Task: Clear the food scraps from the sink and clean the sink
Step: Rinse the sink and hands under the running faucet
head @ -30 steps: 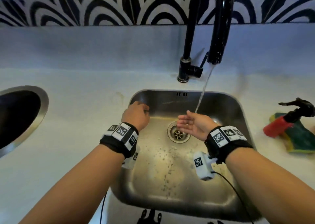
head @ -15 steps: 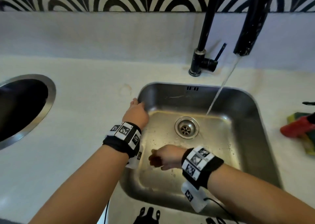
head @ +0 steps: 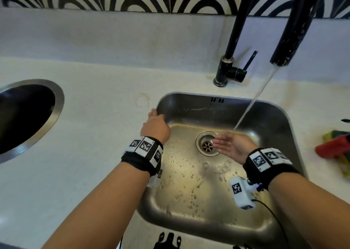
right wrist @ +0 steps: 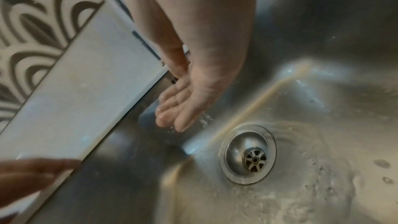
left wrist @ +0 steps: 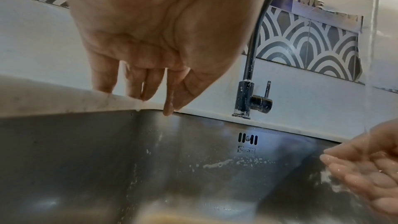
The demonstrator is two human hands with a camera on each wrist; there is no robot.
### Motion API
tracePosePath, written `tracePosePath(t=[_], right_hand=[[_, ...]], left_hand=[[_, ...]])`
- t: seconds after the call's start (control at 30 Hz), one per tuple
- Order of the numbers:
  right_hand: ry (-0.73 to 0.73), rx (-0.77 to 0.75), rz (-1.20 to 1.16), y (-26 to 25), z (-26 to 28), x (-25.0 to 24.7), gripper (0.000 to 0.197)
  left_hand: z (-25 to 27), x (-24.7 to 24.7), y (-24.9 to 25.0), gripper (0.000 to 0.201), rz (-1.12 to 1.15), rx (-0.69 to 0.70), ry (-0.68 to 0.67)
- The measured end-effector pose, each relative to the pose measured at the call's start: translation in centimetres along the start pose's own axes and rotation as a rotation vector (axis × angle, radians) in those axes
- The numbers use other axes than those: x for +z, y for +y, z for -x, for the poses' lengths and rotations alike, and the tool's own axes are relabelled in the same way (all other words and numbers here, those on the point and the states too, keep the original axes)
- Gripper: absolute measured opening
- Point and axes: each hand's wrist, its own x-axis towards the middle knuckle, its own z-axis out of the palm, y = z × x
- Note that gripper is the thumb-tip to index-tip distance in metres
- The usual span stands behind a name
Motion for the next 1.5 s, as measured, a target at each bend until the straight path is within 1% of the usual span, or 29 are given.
tracePosePath(t=[0.07,0.23,0.27,0.33,0.43,0.47,0.53,0.6,0.67,0.7,0.77,0.83,0.93,1.0,1.27,1.5], right_hand=[[-0.035,0.033,-0.097,-0.4,-0.1,-0.5,0.039],[-0.138,0.092,-0.06,-0.4,0.2,0.4,0.038],[-0.171,0.1,-0.01,-0.4,0.4,0.6,0.038],[-0.251,0.148,0.226,-0.3,0.9,1.1,0.038],[-0.386,0.304,0.726,1.6,1.9,1.4,0.043],[-0.412,0.354,0.843,2.5,2.2,1.5,0.044],[-0.418,0.413,0.959,4.3,2.5,1.6,0.043],[-0.378,0.399,0.977,5.4,2.5,1.6,0.039],[-0.294,0.303,0.911,5.3,2.4,1.4,0.033],[-0.228,0.233,0.829,4.9,2.2,1.2,0.031],[-0.095,0.099,0.562,3.7,1.8,0.6,0.028],[-0.004,0.007,0.274,2.4,1.2,-0.4,0.032],[0.021,-0.01,-0.068,0.8,0.6,-1.7,0.039],[0.019,0.008,-0.2,0.3,0.4,-2.1,0.039],[-0.055,0.072,-0.301,0.6,-0.2,-0.5,0.045],[-0.006,0.036,-0.32,0.3,-1.1,-0.6,0.043]], left_hand=[[0.1,-0.1,-0.1,0.046,0.003,0.0,-0.005],[0.4,-0.3,0.0,0.047,0.004,-0.01,0.0],[0.4,-0.3,0.0,0.047,0.003,-0.008,0.001],[0.4,-0.5,0.1,0.046,0.0,-0.004,0.005],[0.4,-0.5,0.2,0.048,-0.007,-0.011,0.001],[0.4,-0.5,0.2,0.048,-0.01,-0.014,0.002],[0.5,-0.4,0.3,0.047,-0.016,-0.021,0.005],[0.5,-0.4,0.4,0.046,-0.021,-0.028,0.01],[0.5,-0.4,0.5,0.046,-0.023,-0.035,0.015],[0.5,-0.4,0.6,0.046,-0.021,-0.038,0.02],[0.5,-0.3,0.6,0.045,-0.012,-0.042,0.027],[0.6,-0.3,0.5,0.046,-0.005,-0.042,0.027],[0.7,-0.3,0.4,0.045,-0.002,-0.04,0.027],[0.7,-0.3,0.4,0.044,-0.001,-0.04,0.024],[0.5,-0.6,0.3,0.042,-0.006,-0.034,0.013],[0.7,-0.8,0.3,0.042,0.009,-0.008,0.011]])
